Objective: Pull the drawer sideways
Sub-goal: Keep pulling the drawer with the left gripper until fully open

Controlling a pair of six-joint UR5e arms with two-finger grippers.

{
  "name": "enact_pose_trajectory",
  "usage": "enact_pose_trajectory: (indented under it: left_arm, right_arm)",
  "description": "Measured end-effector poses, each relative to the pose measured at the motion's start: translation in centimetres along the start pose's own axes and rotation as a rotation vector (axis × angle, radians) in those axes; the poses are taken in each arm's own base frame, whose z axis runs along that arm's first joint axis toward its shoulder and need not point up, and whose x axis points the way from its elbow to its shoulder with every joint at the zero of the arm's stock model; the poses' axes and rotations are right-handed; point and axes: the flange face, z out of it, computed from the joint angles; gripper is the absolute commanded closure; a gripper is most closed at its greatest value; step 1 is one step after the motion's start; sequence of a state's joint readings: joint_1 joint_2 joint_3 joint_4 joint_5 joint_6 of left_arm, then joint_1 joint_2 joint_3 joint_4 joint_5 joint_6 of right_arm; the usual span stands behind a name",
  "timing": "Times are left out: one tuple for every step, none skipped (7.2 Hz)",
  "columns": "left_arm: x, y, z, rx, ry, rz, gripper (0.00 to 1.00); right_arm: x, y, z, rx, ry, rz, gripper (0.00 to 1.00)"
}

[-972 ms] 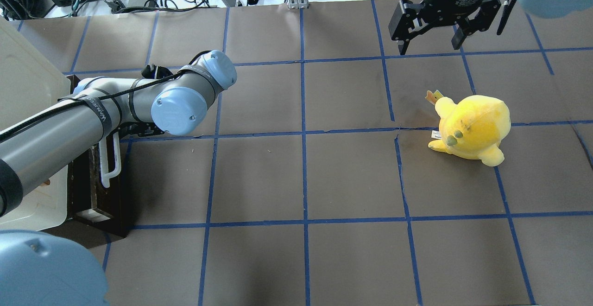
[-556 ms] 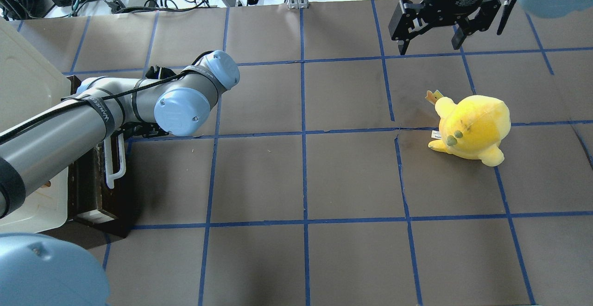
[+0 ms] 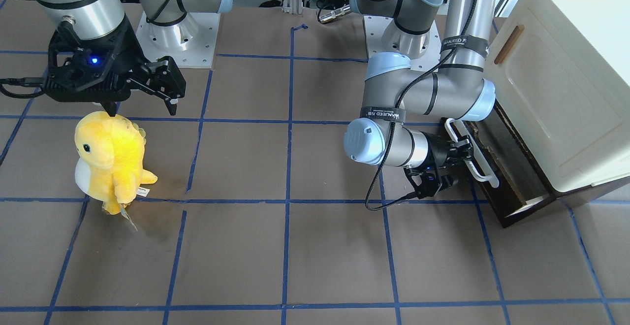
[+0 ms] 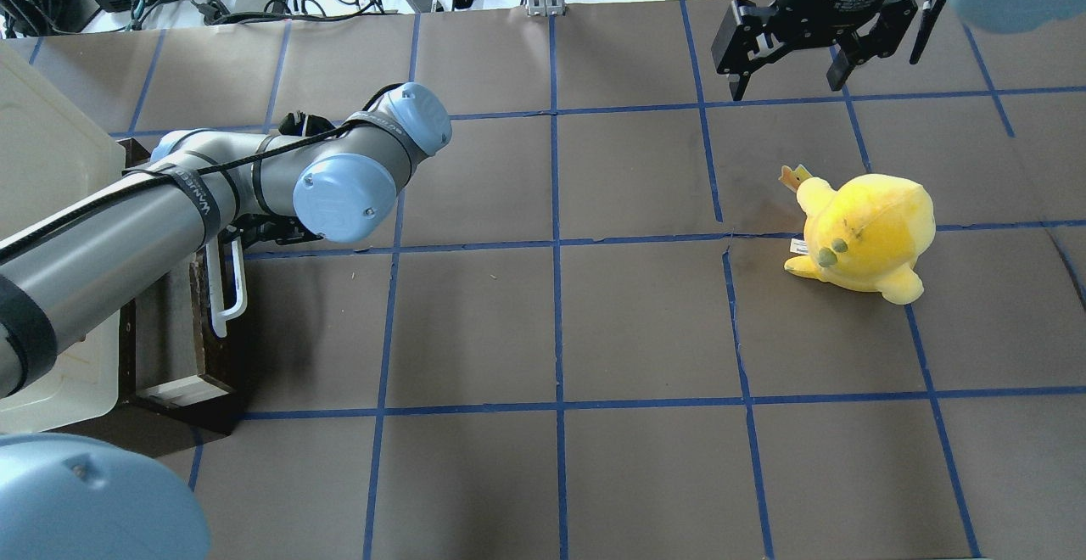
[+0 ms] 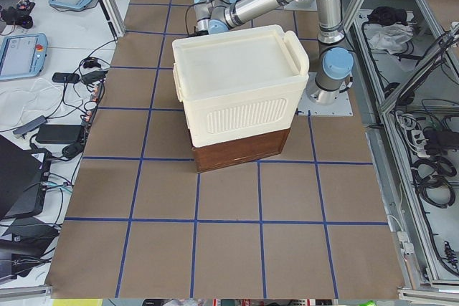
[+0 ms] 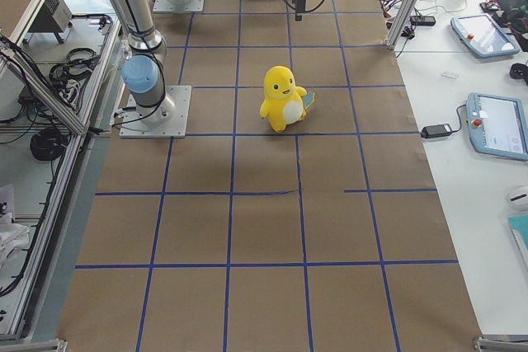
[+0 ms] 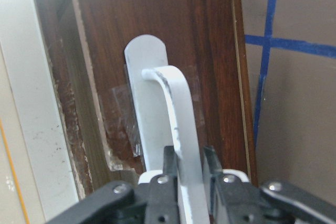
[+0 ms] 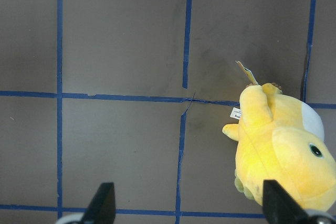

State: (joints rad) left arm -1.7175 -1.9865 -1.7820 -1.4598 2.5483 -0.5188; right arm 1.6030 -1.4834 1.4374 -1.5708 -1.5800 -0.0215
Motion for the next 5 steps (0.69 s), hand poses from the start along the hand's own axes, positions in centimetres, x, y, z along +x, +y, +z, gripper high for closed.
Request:
enact_pose_trajectory:
  left_arm:
    - [0.5, 0.1, -0.4, 0.007, -0.001, 0.007, 0.78]
    - [0.9, 0.1, -0.7, 0.012, -0.002, 0.013, 0.78]
    - [1.2, 0.2, -1.0, 0.019, -0.003, 0.017, 0.78]
    - [1.4, 0.3, -1.4, 0.027, -0.004, 0.021, 0.78]
    - [1.6, 0.4, -1.7, 0.03, 0.002, 0.022, 0.78]
  right_arm:
    - [0.0, 0.0, 0.0, 0.0, 0.0, 0.0, 0.0]
    - [0.0, 0.0, 0.0, 0.0, 0.0, 0.0, 0.0]
    - [0.0, 0.0, 0.0, 0.0, 0.0, 0.0, 0.0]
    - [0.0, 0.0, 0.0, 0.0, 0.0, 0.0, 0.0]
    - [0.0, 0.0, 0.0, 0.0, 0.0, 0.0, 0.0]
